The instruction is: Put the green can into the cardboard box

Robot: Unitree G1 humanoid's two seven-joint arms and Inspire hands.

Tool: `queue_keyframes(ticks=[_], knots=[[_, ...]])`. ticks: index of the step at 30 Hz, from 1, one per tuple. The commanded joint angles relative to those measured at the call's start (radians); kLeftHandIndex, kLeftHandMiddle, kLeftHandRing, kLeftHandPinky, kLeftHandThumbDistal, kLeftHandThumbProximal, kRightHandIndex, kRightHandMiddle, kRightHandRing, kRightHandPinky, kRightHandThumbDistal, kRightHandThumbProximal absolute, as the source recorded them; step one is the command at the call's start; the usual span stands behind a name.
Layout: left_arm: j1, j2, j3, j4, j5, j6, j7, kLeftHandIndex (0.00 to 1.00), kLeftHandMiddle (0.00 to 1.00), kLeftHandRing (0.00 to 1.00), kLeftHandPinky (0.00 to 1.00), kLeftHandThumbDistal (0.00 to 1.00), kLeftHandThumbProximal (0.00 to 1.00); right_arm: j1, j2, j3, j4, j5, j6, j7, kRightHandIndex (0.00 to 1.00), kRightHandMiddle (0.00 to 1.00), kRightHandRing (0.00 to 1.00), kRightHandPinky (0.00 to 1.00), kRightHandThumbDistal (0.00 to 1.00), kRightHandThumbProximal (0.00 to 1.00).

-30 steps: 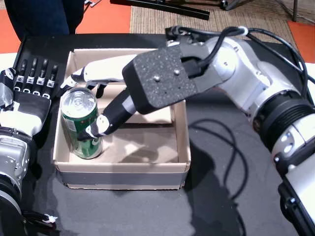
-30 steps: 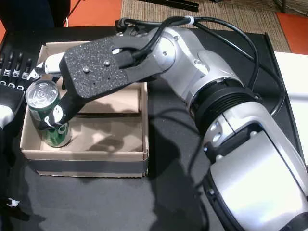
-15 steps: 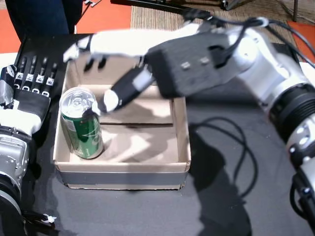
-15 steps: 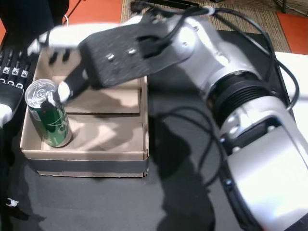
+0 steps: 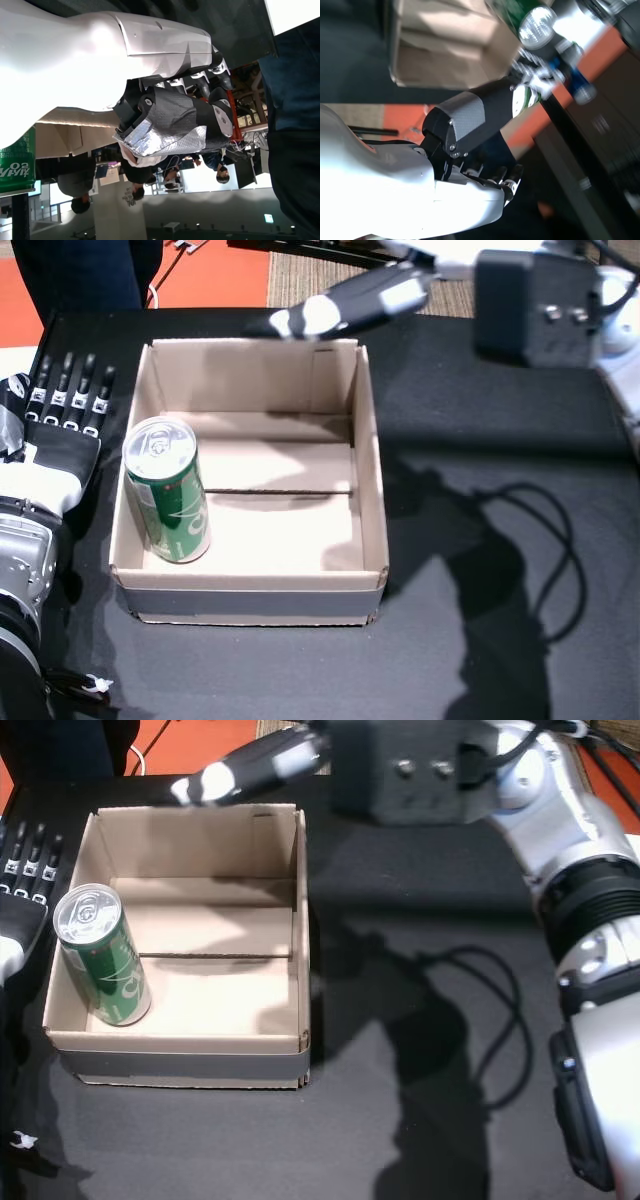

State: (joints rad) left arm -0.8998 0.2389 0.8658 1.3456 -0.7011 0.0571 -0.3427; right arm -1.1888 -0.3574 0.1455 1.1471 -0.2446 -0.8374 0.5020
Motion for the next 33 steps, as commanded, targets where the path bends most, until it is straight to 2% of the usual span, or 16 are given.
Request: queue_keyframes(ticks=[1,3,5,9,12,13,16,17,19,21,24,27,30,33], knots=[[0.004,0.011,0.002,-0.001,0.0,0.011,-0.007,0.62,0.72,0.85,0.92,0.0,0.52,0.051,-0.038,-0.057,-0.019,0.072,-0.03,0.002,0.76,0.84,0.9,0.9,0.72,0.25],[0.005,0.015,0.003,-0.001,0.002,0.015,-0.007,0.63,0.73,0.85,0.92,0.0,0.54,0.079,-0.062,-0.079,-0.022,0.086,-0.039,-0.022,0.75,0.82,0.9,0.9,0.69,0.26],[0.004,0.016,0.005,-0.001,0.001,0.018,-0.002,0.64,0.73,0.85,0.92,0.0,0.54,0.1,-0.088,-0.083,-0.027,0.076,-0.039,-0.05,0.74,0.82,0.89,0.9,0.69,0.23],[0.002,0.018,0.008,-0.001,0.002,0.012,0.005,0.65,0.73,0.85,0.92,0.0,0.52,0.142,-0.14,-0.062,-0.054,0.023,-0.016,-0.093,0.75,0.85,0.89,0.91,0.76,0.23],[0.003,0.022,0.002,0.0,0.01,0.012,0.005,0.64,0.72,0.84,0.92,0.0,0.53,0.179,-0.181,-0.027,-0.08,-0.062,-0.015,-0.171,0.71,0.78,0.82,0.92,0.83,0.26],[0.004,0.024,0.001,0.0,0.011,0.013,0.001,0.64,0.72,0.85,0.93,0.0,0.55,0.191,-0.184,-0.025,-0.086,-0.069,-0.01,-0.187,0.71,0.78,0.83,0.92,0.84,0.26],[0.004,0.026,0.001,0.001,0.01,0.013,0.0,0.63,0.72,0.85,0.94,0.0,0.61,0.224,-0.18,-0.034,-0.093,-0.056,-0.005,-0.205,0.73,0.8,0.87,0.93,0.82,0.27],[0.005,0.026,0.002,0.001,0.01,0.013,0.0,0.63,0.72,0.84,0.93,0.0,0.63,0.235,-0.174,-0.041,-0.09,-0.044,-0.01,-0.209,0.74,0.81,0.87,0.93,0.78,0.26],[0.004,0.027,0.001,0.001,0.011,0.013,0.004,0.63,0.72,0.84,0.91,0.0,0.66,0.254,-0.157,-0.06,-0.079,-0.006,-0.005,-0.197,0.76,0.84,0.9,0.92,0.79,0.23],[0.006,0.029,0.003,0.001,0.008,0.017,-0.001,0.63,0.73,0.84,0.92,0.0,0.66,0.264,-0.141,-0.074,-0.062,0.031,0.013,-0.167,0.79,0.87,0.93,0.94,0.76,0.26],[0.007,0.031,0.003,0.001,0.008,0.021,-0.002,0.62,0.72,0.85,0.92,0.0,0.66,0.268,-0.121,-0.085,-0.02,0.063,0.021,-0.139,0.78,0.87,0.94,0.95,0.75,0.31],[0.007,0.031,0.003,0.001,0.01,0.019,0.003,0.6,0.7,0.84,0.91,0.0,0.65,0.268,-0.094,-0.114,0.036,0.103,0.071,-0.113,0.77,0.85,0.95,0.95,0.86,0.39],[0.009,0.033,0.003,0.002,0.01,0.021,-0.003,0.61,0.71,0.83,0.89,0.0,0.63,0.261,-0.088,-0.122,0.064,0.103,0.111,-0.114,0.77,0.85,0.94,0.95,0.84,0.39],[0.009,0.033,-0.003,0.001,0.016,0.018,0.0,0.61,0.71,0.84,0.9,0.0,0.61,0.253,-0.083,-0.13,0.077,0.102,0.125,-0.107,0.77,0.86,0.95,0.96,0.88,0.42]])
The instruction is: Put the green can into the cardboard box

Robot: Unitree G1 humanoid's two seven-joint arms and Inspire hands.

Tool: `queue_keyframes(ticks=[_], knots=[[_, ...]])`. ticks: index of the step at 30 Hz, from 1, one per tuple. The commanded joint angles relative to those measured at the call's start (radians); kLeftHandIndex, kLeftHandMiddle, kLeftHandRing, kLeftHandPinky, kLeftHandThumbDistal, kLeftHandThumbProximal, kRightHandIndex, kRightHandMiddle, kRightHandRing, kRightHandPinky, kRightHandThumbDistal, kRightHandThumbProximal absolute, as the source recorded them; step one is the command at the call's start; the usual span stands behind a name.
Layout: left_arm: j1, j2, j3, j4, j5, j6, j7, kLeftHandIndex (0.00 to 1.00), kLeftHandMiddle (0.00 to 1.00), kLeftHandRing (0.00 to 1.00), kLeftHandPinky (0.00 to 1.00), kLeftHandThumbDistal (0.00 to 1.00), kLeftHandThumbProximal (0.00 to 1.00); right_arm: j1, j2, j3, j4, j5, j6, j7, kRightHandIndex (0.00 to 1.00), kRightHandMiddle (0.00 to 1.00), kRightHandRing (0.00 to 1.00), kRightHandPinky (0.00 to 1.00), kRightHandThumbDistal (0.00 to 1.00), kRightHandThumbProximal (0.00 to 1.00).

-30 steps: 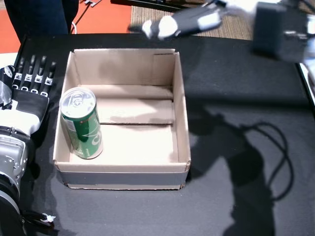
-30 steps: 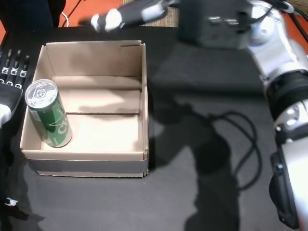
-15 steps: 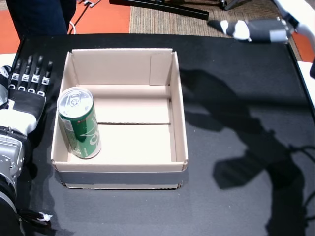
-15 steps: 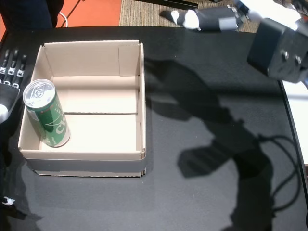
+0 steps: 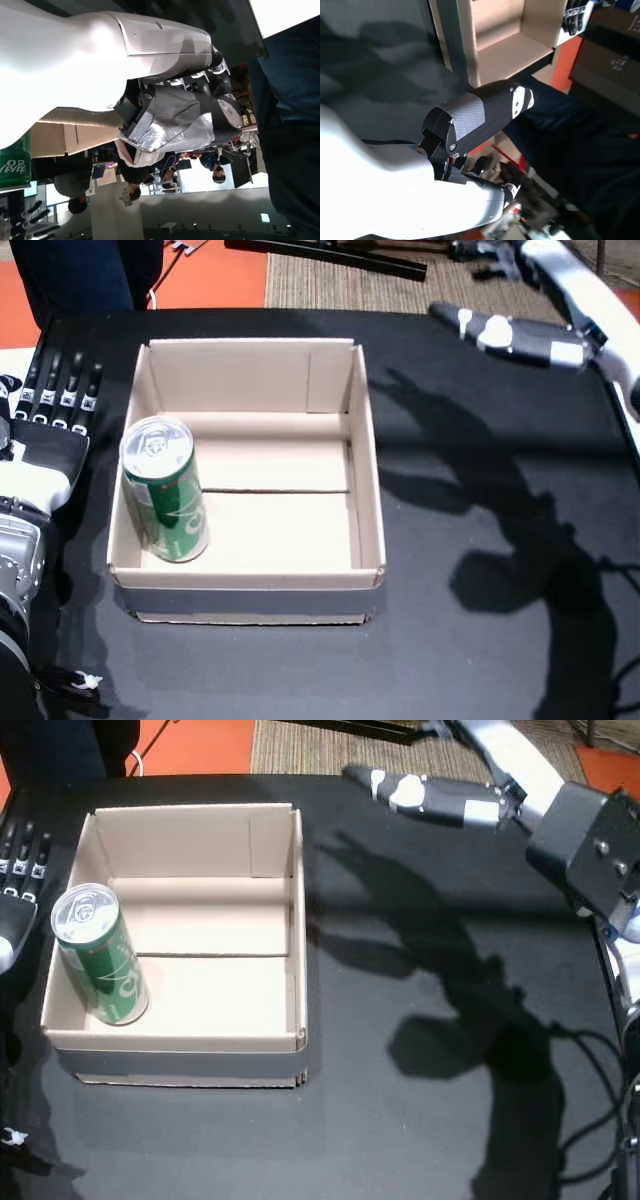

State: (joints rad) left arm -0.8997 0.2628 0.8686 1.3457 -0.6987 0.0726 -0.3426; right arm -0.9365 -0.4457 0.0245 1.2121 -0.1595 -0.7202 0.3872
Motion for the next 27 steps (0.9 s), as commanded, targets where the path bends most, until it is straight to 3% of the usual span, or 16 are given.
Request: queue_keyframes(ticks=[1,5,8,17,20,27], knots=[[0.008,0.009,-0.007,0.001,0.015,0.001,0.002,0.61,0.71,0.84,0.9,0.0,0.61,-0.001,0.007,-0.012,0.014,0.018,0.01,0.012,0.77,0.86,0.95,0.96,0.89,0.43],[0.007,0.01,-0.004,0.001,0.01,0.006,-0.001,0.64,0.74,0.88,0.93,0.0,0.63,-0.004,0.014,-0.021,0.019,0.022,0.019,0.026,0.77,0.85,0.94,0.95,0.91,0.4],[0.005,0.011,-0.005,0.001,0.011,0.004,0.012,0.6,0.71,0.85,0.91,0.0,0.63,-0.008,0.019,-0.024,0.022,0.023,0.022,0.04,0.77,0.85,0.94,0.95,0.92,0.42],[0.009,0.015,-0.005,0.002,0.01,0.007,0.001,0.65,0.73,0.85,0.92,0.0,0.66,-0.009,0.025,-0.021,0.023,0.011,0.017,0.034,0.77,0.85,0.93,0.95,0.9,0.42],[0.008,0.015,-0.007,0.002,0.014,0.002,0.011,0.64,0.72,0.84,0.92,0.0,0.65,-0.01,0.023,-0.017,0.023,0.004,0.017,0.023,0.77,0.84,0.93,0.95,0.84,0.39],[0.008,0.017,-0.006,0.003,0.013,0.004,0.006,0.67,0.75,0.88,0.93,0.0,0.66,-0.009,0.027,-0.027,0.023,0.019,0.017,0.033,0.77,0.85,0.93,0.95,0.87,0.38]])
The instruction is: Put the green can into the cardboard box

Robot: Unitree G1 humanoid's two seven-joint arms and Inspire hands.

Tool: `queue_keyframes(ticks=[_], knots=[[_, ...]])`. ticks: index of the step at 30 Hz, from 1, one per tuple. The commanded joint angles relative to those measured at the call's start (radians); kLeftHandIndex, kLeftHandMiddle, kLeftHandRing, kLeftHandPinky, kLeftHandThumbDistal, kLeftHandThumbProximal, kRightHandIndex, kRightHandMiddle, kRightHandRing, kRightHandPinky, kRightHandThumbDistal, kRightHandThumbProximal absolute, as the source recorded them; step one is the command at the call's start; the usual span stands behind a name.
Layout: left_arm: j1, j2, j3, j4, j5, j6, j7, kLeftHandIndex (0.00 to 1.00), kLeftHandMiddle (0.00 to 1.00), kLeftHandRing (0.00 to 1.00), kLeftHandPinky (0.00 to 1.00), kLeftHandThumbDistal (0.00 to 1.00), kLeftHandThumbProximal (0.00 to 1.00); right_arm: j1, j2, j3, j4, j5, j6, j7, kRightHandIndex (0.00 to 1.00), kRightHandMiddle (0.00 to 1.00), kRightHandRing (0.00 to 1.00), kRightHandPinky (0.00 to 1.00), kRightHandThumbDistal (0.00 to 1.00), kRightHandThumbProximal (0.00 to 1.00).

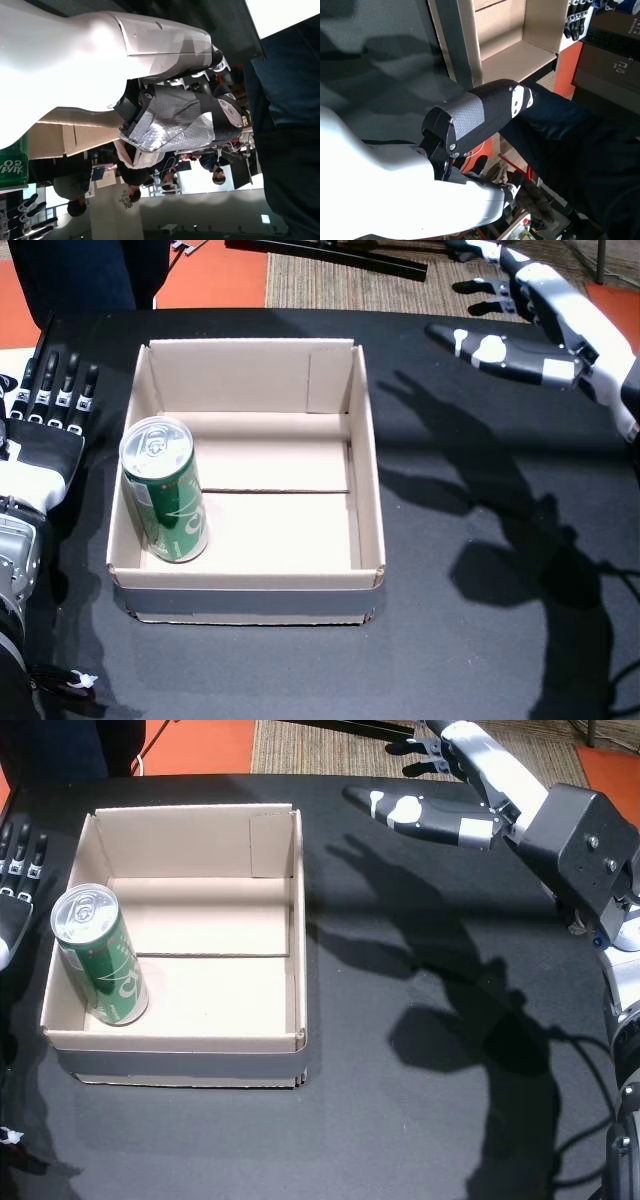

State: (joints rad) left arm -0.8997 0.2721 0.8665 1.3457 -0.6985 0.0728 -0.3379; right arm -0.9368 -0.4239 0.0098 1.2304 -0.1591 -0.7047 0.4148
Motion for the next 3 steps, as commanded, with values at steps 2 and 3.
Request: queue_keyframes(ticks=[2,3], knots=[[0.008,0.008,-0.003,0.002,0.011,0.004,0.003,0.68,0.74,0.85,0.93,0.0,0.66,-0.009,0.005,-0.013,0.004,0.018,0.003,0.006,0.78,0.85,0.94,0.95,0.84,0.37],[0.008,0.008,-0.001,0.003,0.01,0.005,0.005,0.68,0.74,0.85,0.92,0.0,0.66,-0.009,0.004,-0.013,0.004,0.017,0.003,0.004,0.78,0.85,0.94,0.96,0.83,0.36]])
